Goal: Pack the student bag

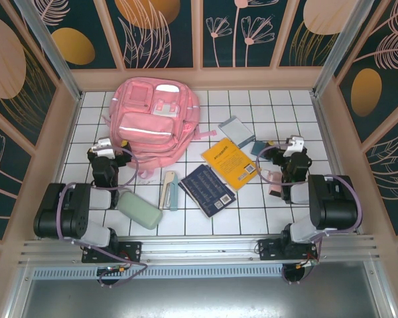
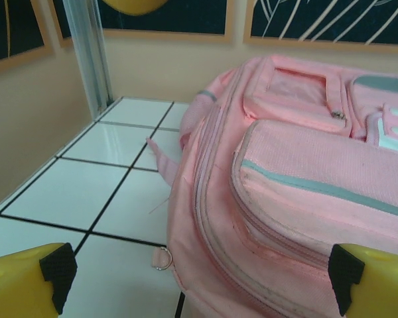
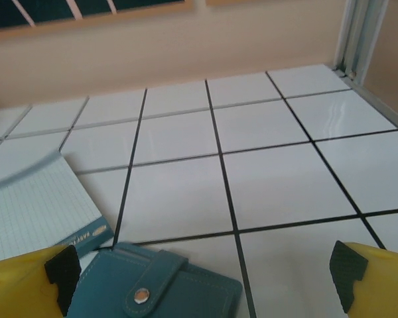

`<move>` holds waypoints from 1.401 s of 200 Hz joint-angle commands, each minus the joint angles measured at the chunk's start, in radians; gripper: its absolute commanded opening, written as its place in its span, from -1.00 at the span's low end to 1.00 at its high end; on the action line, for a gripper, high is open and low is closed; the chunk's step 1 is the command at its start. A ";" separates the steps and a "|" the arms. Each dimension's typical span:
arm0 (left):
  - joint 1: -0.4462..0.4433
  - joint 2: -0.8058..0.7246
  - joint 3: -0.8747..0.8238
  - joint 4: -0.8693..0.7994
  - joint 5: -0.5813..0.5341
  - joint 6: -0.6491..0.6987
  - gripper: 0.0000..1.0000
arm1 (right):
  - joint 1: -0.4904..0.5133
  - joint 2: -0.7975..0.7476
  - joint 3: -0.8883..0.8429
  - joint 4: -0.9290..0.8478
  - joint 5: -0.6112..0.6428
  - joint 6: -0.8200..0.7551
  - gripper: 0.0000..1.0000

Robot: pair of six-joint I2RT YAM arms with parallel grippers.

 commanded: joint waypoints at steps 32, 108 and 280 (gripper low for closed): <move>-0.104 -0.374 0.269 -0.409 0.028 0.069 0.98 | 0.353 -0.386 0.219 -0.308 0.232 -0.101 0.98; -0.268 -0.350 0.769 -1.324 -0.346 -0.433 0.98 | 0.536 -0.381 0.863 -1.131 0.228 0.406 0.98; 0.019 0.381 1.025 -1.319 0.092 -0.447 0.89 | 0.477 0.296 0.908 -0.967 -0.456 0.607 0.87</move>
